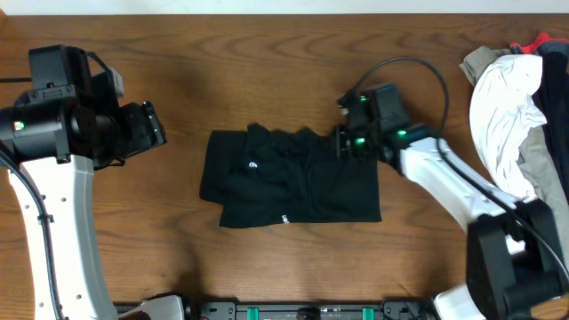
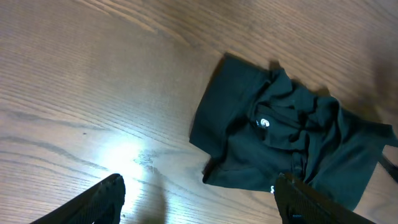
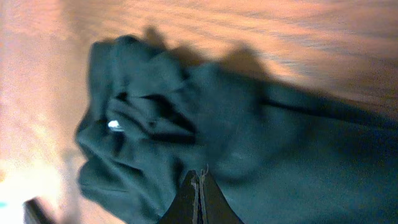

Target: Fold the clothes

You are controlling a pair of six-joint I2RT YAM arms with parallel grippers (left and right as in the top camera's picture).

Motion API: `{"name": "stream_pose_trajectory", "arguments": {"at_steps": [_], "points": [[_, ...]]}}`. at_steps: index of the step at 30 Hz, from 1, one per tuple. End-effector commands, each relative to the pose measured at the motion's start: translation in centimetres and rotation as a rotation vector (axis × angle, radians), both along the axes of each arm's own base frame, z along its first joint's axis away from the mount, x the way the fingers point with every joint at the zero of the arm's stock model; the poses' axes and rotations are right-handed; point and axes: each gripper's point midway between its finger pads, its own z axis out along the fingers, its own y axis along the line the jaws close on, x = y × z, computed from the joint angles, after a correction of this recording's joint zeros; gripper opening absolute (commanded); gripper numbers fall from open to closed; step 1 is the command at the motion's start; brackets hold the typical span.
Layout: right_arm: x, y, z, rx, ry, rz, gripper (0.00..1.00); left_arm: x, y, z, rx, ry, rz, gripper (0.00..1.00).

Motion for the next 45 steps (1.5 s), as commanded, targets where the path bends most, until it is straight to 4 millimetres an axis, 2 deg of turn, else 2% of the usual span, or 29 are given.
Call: {"name": "stream_pose_trajectory", "arguments": {"at_steps": [1,3,7,10,12,14,15,17,20,22,24,29,32,38,40,42,44,45], "points": [[0.7,-1.8,0.0,-0.106,-0.055,-0.013,0.01,0.1,-0.2,1.0,0.005,-0.039,-0.013,0.79],[0.6,-1.5,-1.1,-0.131,-0.036,-0.025,0.01,0.2,-0.1,1.0,0.005,-0.041,-0.014,0.79],[0.8,0.1,-4.6,-0.168,0.022,-0.088,0.01,0.2,-0.2,1.0,0.005,-0.039,-0.013,0.79],[1.2,3.0,-6.7,-0.109,0.043,-0.098,0.01,0.2,-0.2,1.0,0.005,-0.039,-0.014,0.79],[1.3,6.5,-6.3,0.021,0.014,-0.017,0.01,0.2,-0.2,1.0,0.005,-0.039,-0.013,0.79],[1.2,10.3,-4.1,0.185,-0.056,0.102,0.01,0.2,-0.2,1.0,0.005,-0.039,-0.014,0.79],[1.3,11.6,-2.7,0.252,-0.100,0.147,0.01,0.2,-0.2,1.0,0.005,-0.039,-0.014,0.79],[1.6,12.7,-0.6,0.319,-0.159,0.178,0.01,0.2,-0.2,1.0,0.005,-0.039,-0.014,0.79],[1.9,11.9,1.2,0.329,-0.177,0.165,0.01,0.2,-0.2,1.0,0.005,-0.039,-0.014,0.79],[2.0,10.2,1.6,0.293,-0.170,0.156,0.01,0.2,-0.2,1.0,0.005,-0.039,-0.014,0.79],[1.8,7.7,1.8,0.222,-0.164,0.149,0.01,0.2,-0.1,1.0,0.005,-0.041,-0.014,0.79],[1.0,0.2,0.2,-0.046,-0.076,0.015,0.02,0.2,-0.1,1.0,0.005,-0.041,-0.014,0.79],[0.1,-1.3,-1.5,-0.129,-0.009,-0.016,0.01,0.2,-0.1,1.0,0.005,-0.042,-0.014,0.79],[-0.8,0.4,-5.9,-0.182,0.078,-0.031,0.01,0.2,-0.1,1.0,0.006,-0.043,-0.014,0.79],[-0.7,2.2,-7.0,-0.143,0.089,-0.021,0.01,0.2,-0.1,1.0,0.005,-0.041,-0.014,0.79],[-0.8,6.1,-6.3,0.007,0.055,0.080,0.01,0.2,-0.1,1.0,0.005,-0.040,-0.014,0.79],[-1.1,10.0,-4.1,0.175,-0.010,0.201,0.01,0.2,-0.1,1.0,0.005,-0.041,-0.014,0.79],[-1.3,11.2,-2.9,0.234,-0.041,0.248,0.01,0.2,-0.1,1.0,0.005,-0.041,-0.014,0.79]]}}
